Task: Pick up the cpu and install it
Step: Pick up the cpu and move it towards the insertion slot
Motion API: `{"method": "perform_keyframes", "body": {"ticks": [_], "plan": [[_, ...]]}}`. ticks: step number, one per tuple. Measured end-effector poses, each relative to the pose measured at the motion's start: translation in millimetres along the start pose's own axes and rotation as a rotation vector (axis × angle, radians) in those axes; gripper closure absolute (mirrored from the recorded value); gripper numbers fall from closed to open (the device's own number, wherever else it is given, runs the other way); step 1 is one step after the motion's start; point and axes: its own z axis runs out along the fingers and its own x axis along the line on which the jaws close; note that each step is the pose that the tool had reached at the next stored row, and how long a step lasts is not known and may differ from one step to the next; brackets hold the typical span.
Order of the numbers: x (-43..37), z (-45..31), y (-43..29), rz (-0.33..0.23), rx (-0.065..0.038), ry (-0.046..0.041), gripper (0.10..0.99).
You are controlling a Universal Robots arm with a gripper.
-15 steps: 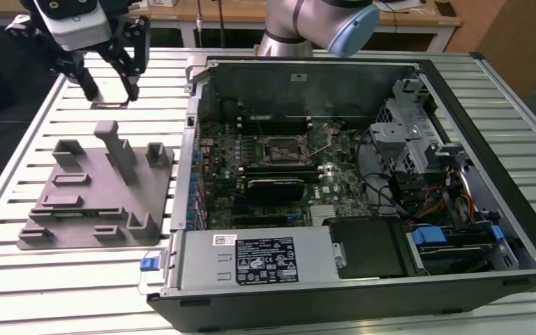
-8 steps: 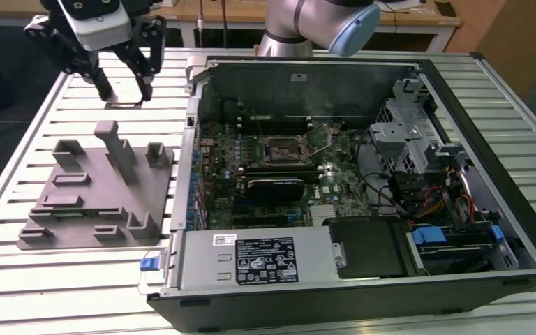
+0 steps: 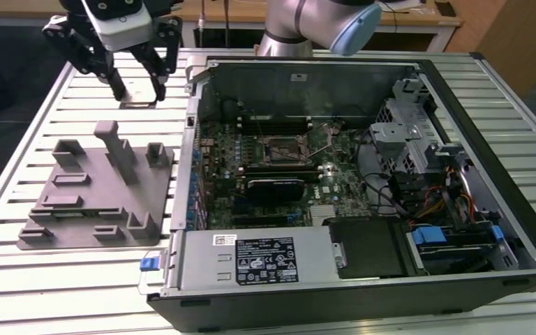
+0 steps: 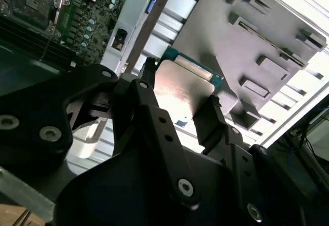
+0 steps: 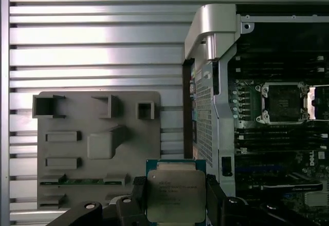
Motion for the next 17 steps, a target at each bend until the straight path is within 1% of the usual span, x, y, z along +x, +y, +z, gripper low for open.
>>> {"method": "perform_keyframes", "body": {"ticks": [12, 17], "plan": [[-27.0, 0.9, 1.0, 0.000, 0.000, 0.0001, 0.541], [-40.3, 1.4, 1.5, 0.000, 0.000, 0.0000, 0.541]]}}
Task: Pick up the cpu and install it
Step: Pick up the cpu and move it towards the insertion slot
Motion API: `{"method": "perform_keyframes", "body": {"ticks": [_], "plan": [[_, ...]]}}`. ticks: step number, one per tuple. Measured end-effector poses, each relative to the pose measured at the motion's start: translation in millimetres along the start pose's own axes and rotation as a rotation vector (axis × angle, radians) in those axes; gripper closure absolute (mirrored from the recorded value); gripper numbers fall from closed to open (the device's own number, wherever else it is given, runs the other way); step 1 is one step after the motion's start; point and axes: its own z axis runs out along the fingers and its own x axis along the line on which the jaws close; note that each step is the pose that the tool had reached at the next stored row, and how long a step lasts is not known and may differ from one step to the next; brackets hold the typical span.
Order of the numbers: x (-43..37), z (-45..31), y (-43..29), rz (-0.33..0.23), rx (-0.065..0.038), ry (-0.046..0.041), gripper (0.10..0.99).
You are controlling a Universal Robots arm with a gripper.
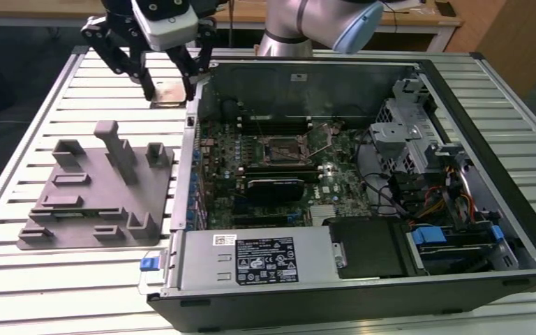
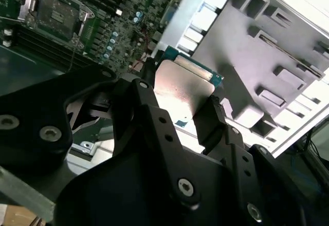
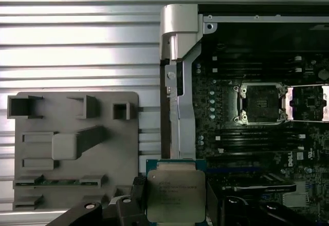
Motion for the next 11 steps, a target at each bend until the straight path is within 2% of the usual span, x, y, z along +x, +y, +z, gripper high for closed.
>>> {"method": "perform_keyframes", "body": {"ticks": [11], "plan": [[-35.4, 1.2, 1.3, 0.000, 0.000, 0.0000, 0.541]]}}
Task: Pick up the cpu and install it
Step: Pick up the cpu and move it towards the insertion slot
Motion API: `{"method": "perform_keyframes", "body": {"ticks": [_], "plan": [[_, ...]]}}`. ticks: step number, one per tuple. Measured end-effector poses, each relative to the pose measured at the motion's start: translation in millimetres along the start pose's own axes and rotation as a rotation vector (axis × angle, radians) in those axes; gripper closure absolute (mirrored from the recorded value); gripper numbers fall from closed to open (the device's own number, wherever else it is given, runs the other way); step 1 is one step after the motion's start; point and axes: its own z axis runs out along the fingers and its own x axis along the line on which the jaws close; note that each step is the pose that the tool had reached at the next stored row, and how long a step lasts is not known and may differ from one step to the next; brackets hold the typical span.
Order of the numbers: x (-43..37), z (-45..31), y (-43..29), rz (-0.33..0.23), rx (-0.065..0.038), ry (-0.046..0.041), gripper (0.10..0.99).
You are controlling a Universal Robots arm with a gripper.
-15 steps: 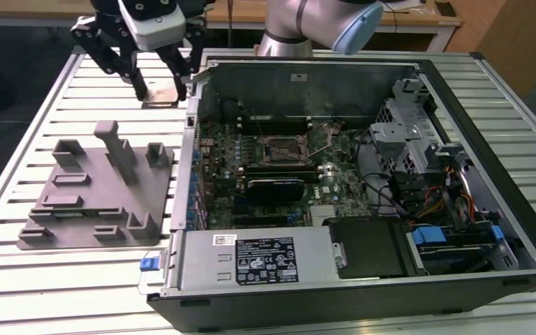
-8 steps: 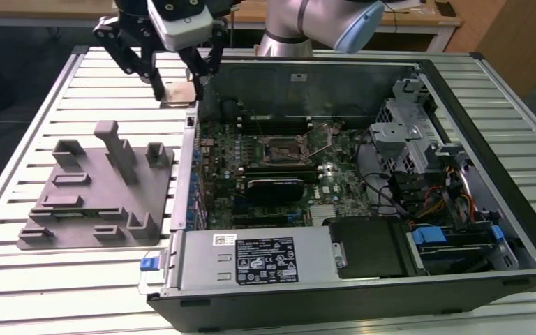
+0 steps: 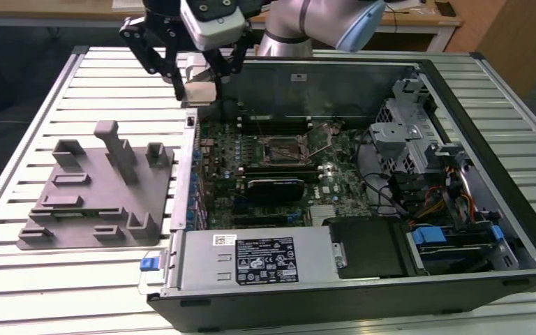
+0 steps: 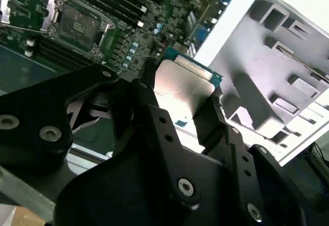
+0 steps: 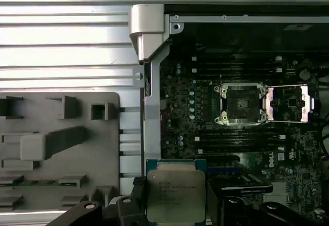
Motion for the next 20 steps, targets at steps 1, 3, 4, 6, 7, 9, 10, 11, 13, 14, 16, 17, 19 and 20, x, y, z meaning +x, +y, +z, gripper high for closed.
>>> {"method": "perform_keyframes", "body": {"ticks": [1, 3, 4, 6, 7, 9, 10, 11, 13, 14, 16, 17, 19, 20], "plan": [[-3.4, 0.1, 0.1, 0.000, 0.000, 0.0000, 0.541], [-10.4, 0.4, 0.4, 0.000, 0.000, 0.0000, 0.541], [-14.1, 0.5, 0.6, 0.000, 0.000, 0.0000, 0.541], [-21.6, 0.8, 0.8, 0.000, 0.000, 0.0000, 0.541], [-25.9, 0.9, 1.0, 0.000, 0.000, -0.0001, 0.541], [-34.1, 1.2, 1.3, 0.000, 0.000, -0.0001, 0.541], [-38.4, 1.3, 1.5, 0.000, 0.000, 0.0000, 0.541], [-42.7, 1.4, 1.7, 0.000, 0.000, 0.0001, 0.541], [-51.3, 1.8, 2.0, 0.000, 0.000, 0.0000, 0.541], [-55.7, 2.0, 2.1, 0.000, 0.000, 0.0000, 0.541], [-63.5, 2.2, 2.4, 0.000, 0.000, 0.0000, 0.541], [-67.6, 2.4, 2.6, 0.000, 0.000, 0.0000, 0.541], [-75.4, 2.7, 2.9, 0.000, 0.000, 0.0000, 0.541], [-78.8, 2.8, 3.0, 0.000, 0.000, 0.0000, 0.541]]}}
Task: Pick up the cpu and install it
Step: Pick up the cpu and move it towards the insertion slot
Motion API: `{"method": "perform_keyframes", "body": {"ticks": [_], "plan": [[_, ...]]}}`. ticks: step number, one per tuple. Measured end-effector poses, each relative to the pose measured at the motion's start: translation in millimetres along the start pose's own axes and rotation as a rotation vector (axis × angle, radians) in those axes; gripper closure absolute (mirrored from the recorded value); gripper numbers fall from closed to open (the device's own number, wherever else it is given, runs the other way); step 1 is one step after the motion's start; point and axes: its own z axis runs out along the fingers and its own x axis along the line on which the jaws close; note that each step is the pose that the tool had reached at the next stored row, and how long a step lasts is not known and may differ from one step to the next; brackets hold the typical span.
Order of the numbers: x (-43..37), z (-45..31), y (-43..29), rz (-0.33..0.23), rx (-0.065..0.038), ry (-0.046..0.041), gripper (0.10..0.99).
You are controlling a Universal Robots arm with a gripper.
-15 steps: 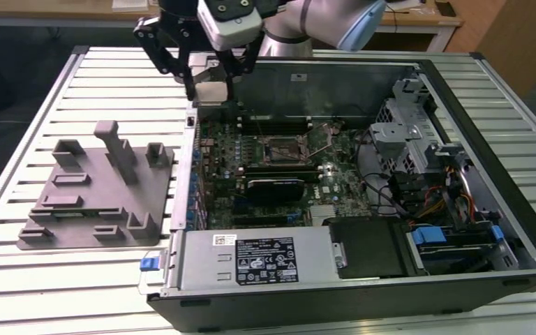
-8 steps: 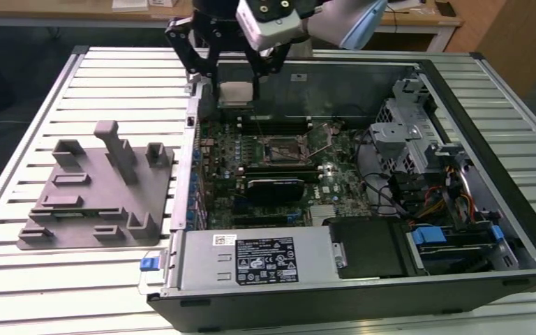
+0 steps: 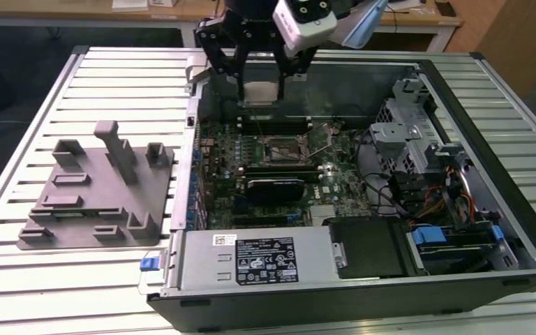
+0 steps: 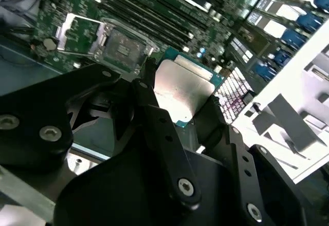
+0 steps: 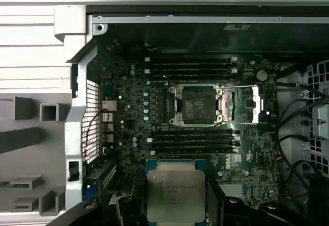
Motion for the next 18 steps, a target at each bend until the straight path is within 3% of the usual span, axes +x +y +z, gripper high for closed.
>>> {"method": "perform_keyframes", "body": {"ticks": [5, 11, 18], "plan": [[-18.1, 0.6, 0.7, 0.000, 0.000, 0.0000, 0.541], [-32.6, 1.2, 1.2, 0.000, 0.000, 0.0000, 0.541], [-34.2, 1.8, 1.4, 0.000, 0.000, -0.0001, 0.541]]}}
